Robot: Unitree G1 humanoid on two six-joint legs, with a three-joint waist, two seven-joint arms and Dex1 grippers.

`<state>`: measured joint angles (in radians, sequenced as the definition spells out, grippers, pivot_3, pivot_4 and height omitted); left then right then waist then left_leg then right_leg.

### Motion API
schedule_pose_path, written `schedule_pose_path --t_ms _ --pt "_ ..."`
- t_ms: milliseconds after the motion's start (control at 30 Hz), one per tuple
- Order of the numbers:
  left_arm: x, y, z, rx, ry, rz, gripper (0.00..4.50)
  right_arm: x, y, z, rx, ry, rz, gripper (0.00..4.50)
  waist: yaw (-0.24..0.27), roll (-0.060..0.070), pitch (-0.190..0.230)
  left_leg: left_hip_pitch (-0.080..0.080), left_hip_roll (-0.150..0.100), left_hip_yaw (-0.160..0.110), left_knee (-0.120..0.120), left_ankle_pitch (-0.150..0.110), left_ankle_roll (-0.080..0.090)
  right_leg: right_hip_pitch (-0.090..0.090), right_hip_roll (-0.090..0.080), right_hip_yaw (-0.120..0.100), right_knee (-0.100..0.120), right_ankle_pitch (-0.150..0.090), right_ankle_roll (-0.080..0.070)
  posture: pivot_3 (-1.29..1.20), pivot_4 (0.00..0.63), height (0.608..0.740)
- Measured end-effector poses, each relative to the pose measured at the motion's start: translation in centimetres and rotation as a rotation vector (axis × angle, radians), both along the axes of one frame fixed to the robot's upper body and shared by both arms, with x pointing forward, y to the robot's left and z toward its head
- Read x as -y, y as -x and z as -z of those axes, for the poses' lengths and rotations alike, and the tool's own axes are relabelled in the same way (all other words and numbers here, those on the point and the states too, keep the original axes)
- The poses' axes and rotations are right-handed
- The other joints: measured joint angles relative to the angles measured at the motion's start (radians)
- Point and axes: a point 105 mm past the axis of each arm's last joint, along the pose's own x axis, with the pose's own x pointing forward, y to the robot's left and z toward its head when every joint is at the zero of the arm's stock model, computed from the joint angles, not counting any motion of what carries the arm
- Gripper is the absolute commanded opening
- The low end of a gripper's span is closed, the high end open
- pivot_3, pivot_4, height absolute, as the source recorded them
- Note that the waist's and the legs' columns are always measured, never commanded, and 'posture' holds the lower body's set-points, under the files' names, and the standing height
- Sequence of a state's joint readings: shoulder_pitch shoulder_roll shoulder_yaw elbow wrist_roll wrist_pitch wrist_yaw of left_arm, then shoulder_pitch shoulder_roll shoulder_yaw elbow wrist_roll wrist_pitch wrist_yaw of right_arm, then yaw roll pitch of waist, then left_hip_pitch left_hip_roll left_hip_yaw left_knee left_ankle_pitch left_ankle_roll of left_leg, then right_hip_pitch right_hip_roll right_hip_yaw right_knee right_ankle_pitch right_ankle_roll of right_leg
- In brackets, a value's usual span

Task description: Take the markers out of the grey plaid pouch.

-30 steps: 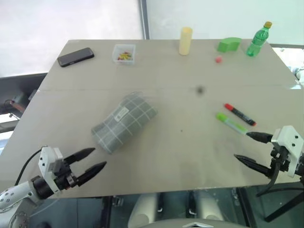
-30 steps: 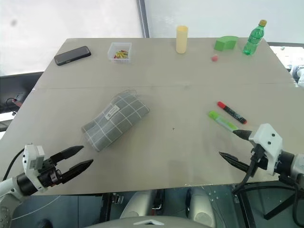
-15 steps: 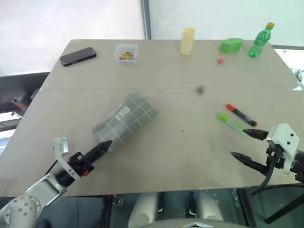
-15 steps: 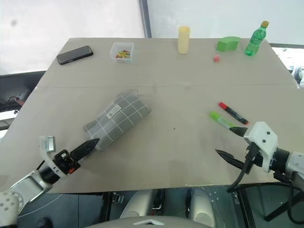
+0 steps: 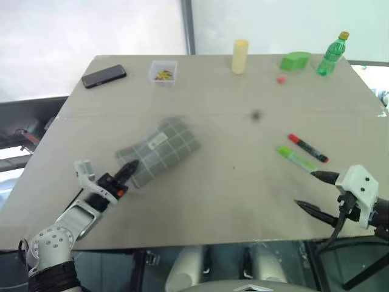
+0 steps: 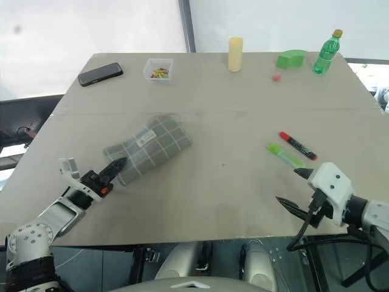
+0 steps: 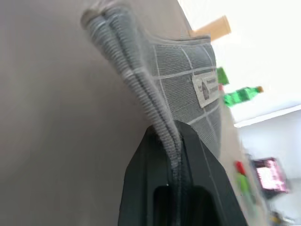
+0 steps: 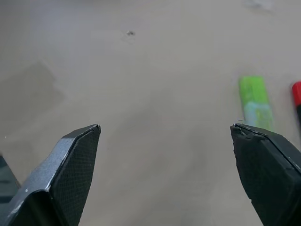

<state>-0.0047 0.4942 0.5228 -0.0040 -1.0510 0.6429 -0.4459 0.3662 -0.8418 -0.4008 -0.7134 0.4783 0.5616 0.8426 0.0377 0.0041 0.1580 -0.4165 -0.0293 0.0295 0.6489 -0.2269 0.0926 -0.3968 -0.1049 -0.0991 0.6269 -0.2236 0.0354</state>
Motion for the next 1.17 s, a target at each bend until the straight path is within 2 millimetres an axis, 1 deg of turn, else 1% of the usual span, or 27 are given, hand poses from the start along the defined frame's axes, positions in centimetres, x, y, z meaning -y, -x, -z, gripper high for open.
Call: schedule_pose_path --t_ms 33,100,133,167,200,233,267,300,333,367,400,433,467,500,533,600,633,700,733,767,833,867,900,1000,1167 --pt "-0.7 -0.5 -1.2 0.067 -0.109 -0.035 0.02 -0.1 0.0 0.0 0.002 -0.001 -0.002 4.5 0.003 -0.002 0.001 -0.001 0.0 0.0 0.0 0.0 0.0 0.0 0.0 0.0 -0.001 0.002 -0.003 0.0 0.15 0.74" --pt "-1.7 -1.1 -5.1 0.262 -0.428 -0.061 0.02 -0.4 -0.3 -0.3 0.017 -0.004 -0.015 4.5 0.004 -0.006 0.002 -0.003 0.0 0.0 -0.001 0.0 0.0 -0.002 0.0 0.0 -0.002 0.002 -0.004 0.0 0.15 0.74" --pt "-1.5 -1.0 -7.7 0.399 -0.668 -0.03 0.02 -0.5 -0.5 -0.5 0.024 -0.005 -0.021 4.5 0.004 -0.006 0.002 -0.004 -0.001 0.002 -0.001 0.0 0.0 -0.003 -0.002 0.001 -0.004 0.003 -0.004 0.0 0.15 0.74" --pt "-1.0 -0.7 -9.4 0.512 -0.887 0.006 0.02 -0.7 -0.6 -0.4 0.024 -0.008 -0.029 4.5 0.004 -0.005 0.002 -0.004 -0.002 0.004 -0.004 -0.001 0.0 -0.004 -0.003 0.002 -0.007 0.003 -0.004 0.0 0.15 0.74" --pt "-0.8 -0.6 -9.8 0.543 -0.943 0.02 0.02 -0.8 -0.6 -0.4 0.023 -0.009 -0.031 4.5 0.005 -0.005 0.002 -0.004 -0.002 0.005 -0.004 -0.001 0.0 -0.004 -0.004 0.002 -0.007 0.003 -0.004 0.0 0.15 0.74" --pt "-0.3 -0.3 -10.3 0.622 -1.129 0.048 0.02 -0.9 -0.7 -0.4 0.021 -0.013 -0.037 4.5 0.004 -0.004 0.001 -0.004 -0.002 0.008 -0.005 -0.001 0.0 -0.005 -0.005 0.004 -0.009 0.003 -0.004 0.0 0.15 0.74" --pt "0.0 -0.2 -10.0 0.658 -1.306 0.107 0.02 -1.0 -0.8 -0.5 0.025 -0.015 -0.042 4.5 0.004 -0.004 0.001 -0.004 -0.002 0.009 -0.006 -0.001 0.0 -0.005 -0.005 0.004 -0.009 0.003 -0.004 0.0 0.15 0.74" --pt "0.2 0.0 -9.2 0.681 -1.461 0.173 0.02 -1.0 -0.9 -0.6 0.029 -0.016 -0.043 4.5 0.004 -0.004 0.001 -0.004 -0.002 0.012 -0.009 -0.001 0.0 -0.006 -0.006 0.004 -0.01 0.003 -0.004 0.0 0.15 0.74" --pt "0.2 0.0 -8.9 0.681 -1.491 0.192 0.02 -1.0 -1.0 -0.6 0.029 -0.016 -0.043 4.5 0.004 -0.004 0.001 -0.004 -0.002 0.012 -0.009 -0.001 0.0 -0.007 -0.006 0.005 -0.01 0.003 -0.004 0.0 0.15 0.74" --pt "0.3 0.2 -7.0 0.667 -1.589 0.271 0.02 -1.1 -1.1 -0.5 0.027 -0.019 -0.044 4.5 0.003 -0.004 0.001 -0.004 -0.002 0.013 -0.01 -0.001 0.001 -0.008 -0.006 0.005 -0.01 0.003 -0.004 0.0 0.15 0.74" --pt "0.0 0.3 -5.4 0.616 -1.658 0.349 0.02 -1.3 -1.1 -0.4 0.025 -0.021 -0.05 4.5 0.001 -0.004 0.001 -0.004 -0.001 0.013 -0.011 -0.001 0.001 -0.008 -0.005 0.005 -0.01 0.003 -0.004 0.0 0.15 0.74" --pt "-0.7 0.7 -2.7 0.516 -1.706 0.447 0.02 -1.3 -1.1 -0.4 0.021 -0.023 -0.051 4.5 -0.001 -0.004 0.002 -0.004 -0.001 0.014 -0.013 -0.001 0.0 -0.01 -0.005 0.005 -0.01 0.004 -0.002 0.0 0.15 0.74" --pt "-1.0 0.9 -1.7 0.481 -1.702 0.472 0.02 -1.3 -1.1 -0.3 0.017 -0.023 -0.05 4.5 -0.002 -0.004 0.002 -0.005 -0.001 0.014 -0.013 -0.001 0.0 -0.011 -0.004 0.005 -0.01 0.004 -0.001 0.0 0.15 0.74" --pt "-1.2 1.2 -0.8 0.447 -1.691 0.498 0.69 -1.3 -1.0 -0.3 0.013 -0.023 -0.049 4.5 -0.001 -0.006 0.003 -0.006 0.0 0.014 -0.013 -0.001 0.0 -0.012 -0.004 0.005 -0.009 0.005 0.0 0.0 0.15 0.74" --pt "-1.2 1.3 -0.3 0.429 -1.662 0.507 0.88 -1.3 -1.0 -0.2 0.012 -0.022 -0.048 4.5 0.0 -0.007 0.003 -0.007 0.0 0.013 -0.013 -0.001 0.0 -0.013 -0.004 0.004 -0.009 0.005 0.0 0.0 0.15 0.74" --pt "-1.2 1.3 -0.4 0.411 -1.558 0.477 1.73 -1.3 -1.0 -0.2 0.011 -0.023 -0.048 4.5 0.004 -0.007 0.003 -0.009 0.0 0.012 -0.009 -0.001 -0.001 -0.013 -0.004 0.002 -0.008 0.005 0.0 0.0 0.15 0.74" --pt "-1.2 1.4 -0.5 0.396 -1.48 0.459 2.23 -1.3 -1.0 -0.2 0.009 -0.024 -0.048 4.5 0.003 -0.007 0.004 -0.01 0.0 0.012 -0.008 -0.001 0.0 -0.013 -0.004 0.002 -0.008 0.005 0.0 0.0 0.15 0.74" --pt "-0.8 1.8 -0.6 0.382 -1.31 0.445 2.23 -1.3 -0.9 -0.1 0.001 -0.026 -0.048 4.5 0.0 -0.007 0.004 -0.011 0.0 0.012 -0.005 -0.001 0.0 -0.013 -0.004 0.002 -0.007 0.005 0.001 0.0 0.15 0.74" --pt "-0.2 2.5 -0.7 0.372 -1.175 0.448 2.23 -1.2 -0.8 -0.1 -0.002 -0.025 -0.048 4.5 -0.003 -0.008 0.004 -0.011 0.0 0.012 -0.003 -0.002 0.001 -0.013 -0.004 0.002 -0.007 0.005 0.001 0.0 0.15 0.74" --pt "0.3 3.1 -0.7 0.369 -1.084 0.465 2.23 -1.2 -0.8 0.0 -0.006 -0.025 -0.046 4.5 -0.007 -0.008 0.004 -0.012 0.001 0.012 -0.001 -0.002 0.001 -0.013 -0.004 0.002 -0.006 0.005 0.001 0.0 0.15 0.74" --pt "1.6 5.1 -1.0 0.342 -0.875 0.514 2.23 -1.1 -0.7 0.0 -0.011 -0.024 -0.049 4.5 -0.017 -0.009 0.004 -0.012 0.001 0.012 0.001 -0.003 0.002 -0.013 -0.004 0.002 -0.005 0.004 -0.001 0.0 0.15 0.74" --pt "2.2 6.1 -1.1 0.326 -0.81 0.538 2.23 -1.0 -0.5 0.0 -0.015 -0.024 -0.046 4.5 -0.022 -0.009 0.004 -0.012 0.001 0.012 0.001 -0.003 0.002 -0.012 -0.004 0.002 -0.005 0.003 -0.001 0.0 0.15 0.74" --pt "2.9 6.8 -1.2 0.309 -0.759 0.562 2.23 -0.8 -0.4 0.0 -0.019 -0.022 -0.041 4.5 -0.023 -0.008 0.004 -0.012 0.001 0.012 0.002 -0.003 0.002 -0.012 -0.004 0.003 -0.005 0.002 0.002 0.0 0.15 0.74" --pt "3.7 7.9 -1.1 0.266 -0.69 0.575 2.23 -0.4 -0.2 -0.1 -0.018 -0.019 -0.04 4.5 -0.02 -0.008 0.004 -0.01 0.001 0.011 0.002 -0.004 0.004 -0.011 -0.004 0.002 -0.002 0.002 0.003 0.0 0.15 0.74" --pt "3.6 9.0 0.2 0.183 -0.651 0.569 2.23 0.3 0.3 -0.1 -0.017 -0.005 -0.032 4.5 -0.02 -0.008 0.004 -0.006 0.003 0.012 0.002 -0.004 0.004 -0.008 -0.004 0.001 -0.001 0.001 0.002 0.0 0.15 0.74"
